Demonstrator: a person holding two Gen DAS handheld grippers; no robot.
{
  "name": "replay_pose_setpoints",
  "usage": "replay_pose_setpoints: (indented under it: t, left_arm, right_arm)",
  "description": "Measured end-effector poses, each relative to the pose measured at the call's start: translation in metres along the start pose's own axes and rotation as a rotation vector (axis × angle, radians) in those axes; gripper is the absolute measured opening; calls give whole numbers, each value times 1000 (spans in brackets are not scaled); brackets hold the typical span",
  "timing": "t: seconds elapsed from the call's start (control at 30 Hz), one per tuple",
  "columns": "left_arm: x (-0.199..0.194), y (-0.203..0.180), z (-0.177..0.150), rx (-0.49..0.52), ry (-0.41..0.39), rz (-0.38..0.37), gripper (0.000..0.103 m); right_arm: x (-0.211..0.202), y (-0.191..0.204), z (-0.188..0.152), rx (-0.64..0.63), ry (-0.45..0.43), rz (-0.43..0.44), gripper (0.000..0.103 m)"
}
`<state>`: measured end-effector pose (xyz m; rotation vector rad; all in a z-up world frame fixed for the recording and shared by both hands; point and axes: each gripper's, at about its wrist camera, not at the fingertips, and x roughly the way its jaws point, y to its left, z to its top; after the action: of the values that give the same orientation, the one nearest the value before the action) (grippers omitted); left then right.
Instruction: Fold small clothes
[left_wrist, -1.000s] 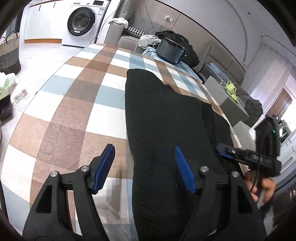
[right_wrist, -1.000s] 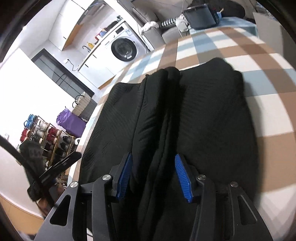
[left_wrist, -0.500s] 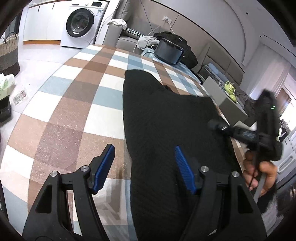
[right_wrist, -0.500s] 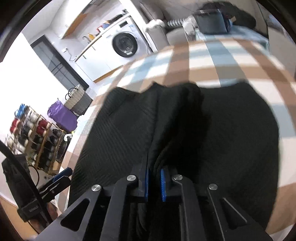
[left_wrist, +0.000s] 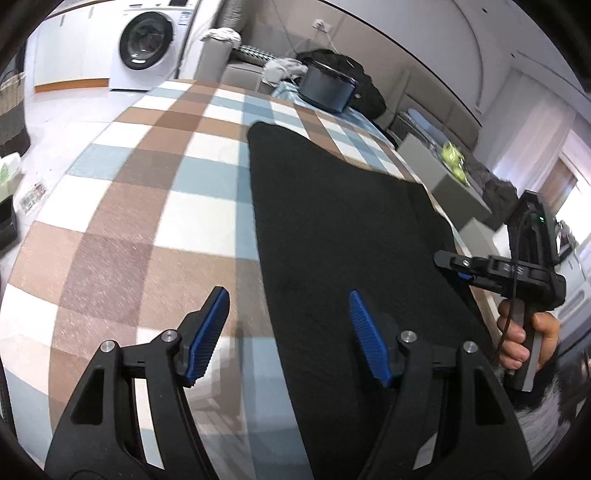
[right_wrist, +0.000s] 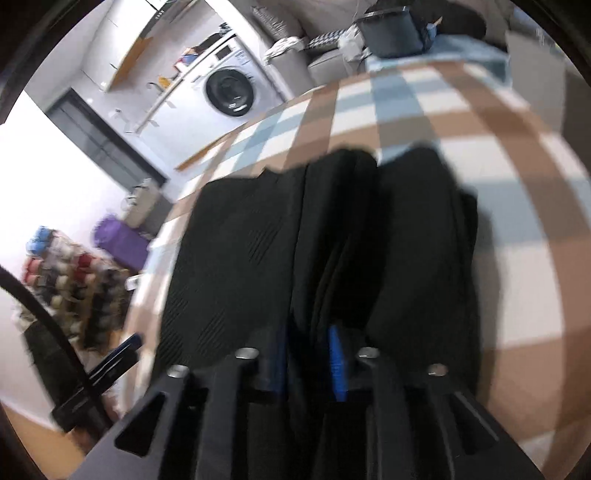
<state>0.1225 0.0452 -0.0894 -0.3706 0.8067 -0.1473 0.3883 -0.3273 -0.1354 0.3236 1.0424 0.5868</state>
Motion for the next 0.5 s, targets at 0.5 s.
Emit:
replay_pose_setpoints:
  t: [0.5]
  left_arm:
    - [-20,-41,-45,150,30,-40,65]
  right_arm:
    - [-55,10,-108,-95,-54,46,33]
